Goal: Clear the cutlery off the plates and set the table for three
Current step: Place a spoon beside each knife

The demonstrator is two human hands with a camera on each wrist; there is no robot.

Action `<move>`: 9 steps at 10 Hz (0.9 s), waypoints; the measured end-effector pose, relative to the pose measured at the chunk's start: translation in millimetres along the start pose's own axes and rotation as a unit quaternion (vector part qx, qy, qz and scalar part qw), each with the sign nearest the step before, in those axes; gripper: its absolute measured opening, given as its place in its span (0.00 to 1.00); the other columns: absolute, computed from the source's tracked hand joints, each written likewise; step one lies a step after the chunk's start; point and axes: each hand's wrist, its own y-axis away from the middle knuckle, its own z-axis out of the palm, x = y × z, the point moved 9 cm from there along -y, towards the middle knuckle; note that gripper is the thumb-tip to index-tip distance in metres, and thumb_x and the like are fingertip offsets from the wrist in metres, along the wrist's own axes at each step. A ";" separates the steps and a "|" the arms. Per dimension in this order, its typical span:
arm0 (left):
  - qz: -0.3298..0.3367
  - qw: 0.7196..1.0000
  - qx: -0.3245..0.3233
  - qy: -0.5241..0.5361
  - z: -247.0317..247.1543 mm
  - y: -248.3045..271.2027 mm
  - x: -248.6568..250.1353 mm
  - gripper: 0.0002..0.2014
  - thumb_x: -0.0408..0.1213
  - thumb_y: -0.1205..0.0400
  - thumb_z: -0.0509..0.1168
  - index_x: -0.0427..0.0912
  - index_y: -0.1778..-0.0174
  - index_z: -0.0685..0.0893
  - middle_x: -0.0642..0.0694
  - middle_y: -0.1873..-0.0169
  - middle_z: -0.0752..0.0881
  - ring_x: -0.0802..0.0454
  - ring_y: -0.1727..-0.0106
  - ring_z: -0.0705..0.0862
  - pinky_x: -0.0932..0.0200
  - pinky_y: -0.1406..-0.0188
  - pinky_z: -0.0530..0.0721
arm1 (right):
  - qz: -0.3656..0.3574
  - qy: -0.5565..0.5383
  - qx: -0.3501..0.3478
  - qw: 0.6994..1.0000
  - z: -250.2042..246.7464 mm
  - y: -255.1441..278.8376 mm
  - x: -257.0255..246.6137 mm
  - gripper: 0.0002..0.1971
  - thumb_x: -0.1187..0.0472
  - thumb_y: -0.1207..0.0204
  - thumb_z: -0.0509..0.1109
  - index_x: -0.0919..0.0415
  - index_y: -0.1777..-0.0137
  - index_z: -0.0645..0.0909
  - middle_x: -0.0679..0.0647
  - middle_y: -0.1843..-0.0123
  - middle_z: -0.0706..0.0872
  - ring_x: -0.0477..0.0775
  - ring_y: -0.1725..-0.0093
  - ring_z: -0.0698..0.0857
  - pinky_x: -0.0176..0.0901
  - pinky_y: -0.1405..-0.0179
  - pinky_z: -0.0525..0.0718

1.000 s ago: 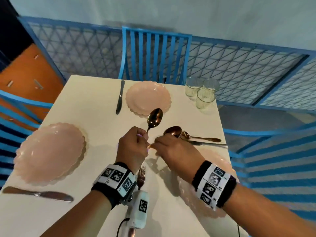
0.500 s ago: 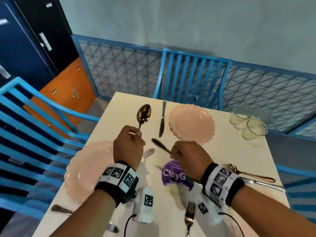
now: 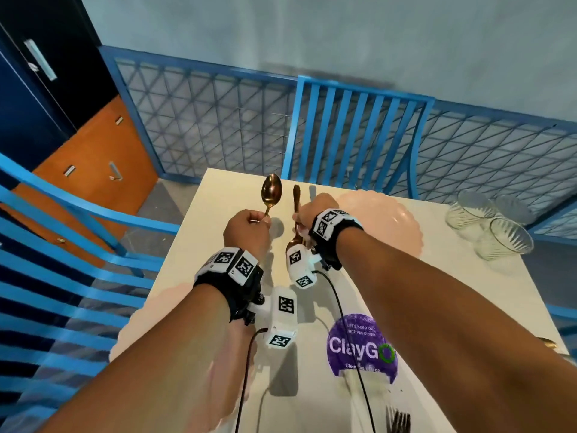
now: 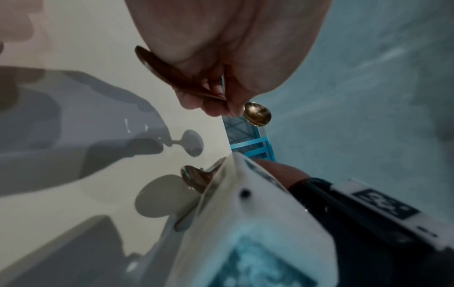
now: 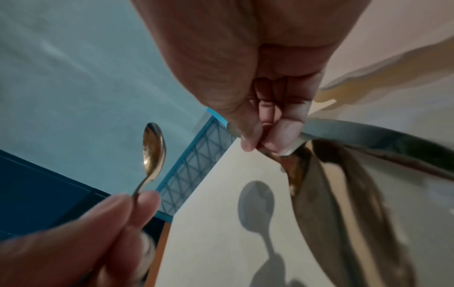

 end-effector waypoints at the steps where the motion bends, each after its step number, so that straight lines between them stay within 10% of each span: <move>1: 0.002 1.000 -0.010 -0.012 -0.2 -11.8 -6.4 0.06 0.36 0.19 0.68 0.49 0.61 0.87 0.45 0.59 0.92 0.41 0.58 0.91 0.47 0.55 0.90 | -0.003 -0.019 0.019 1.000 4.7 -34.6 3.4 0.21 0.62 0.27 0.75 0.64 0.34 0.83 0.61 0.38 0.89 0.58 0.44 0.91 0.49 0.47 0.92; 5: 0.002 1.000 -0.023 0.016 -3.5 -26.6 -13.5 0.04 0.35 0.16 0.68 0.41 0.52 0.88 0.47 0.64 0.89 0.48 0.69 0.88 0.57 0.61 0.84 | -0.045 0.188 0.142 0.971 -2.3 -41.6 -13.6 0.38 0.62 0.24 0.75 0.60 0.15 0.65 0.58 0.38 0.88 0.59 0.40 0.89 0.45 0.48 0.87; 9: -0.016 0.999 -0.036 0.016 -8.1 -26.6 -31.6 0.04 0.37 0.17 0.68 0.46 0.56 0.88 0.42 0.57 0.92 0.40 0.56 0.93 0.58 0.67 0.81 | -0.052 0.171 0.141 0.974 -9.6 -42.8 -14.0 0.23 0.62 0.20 0.71 0.59 0.25 0.78 0.61 0.40 0.88 0.62 0.44 0.89 0.43 0.58 0.81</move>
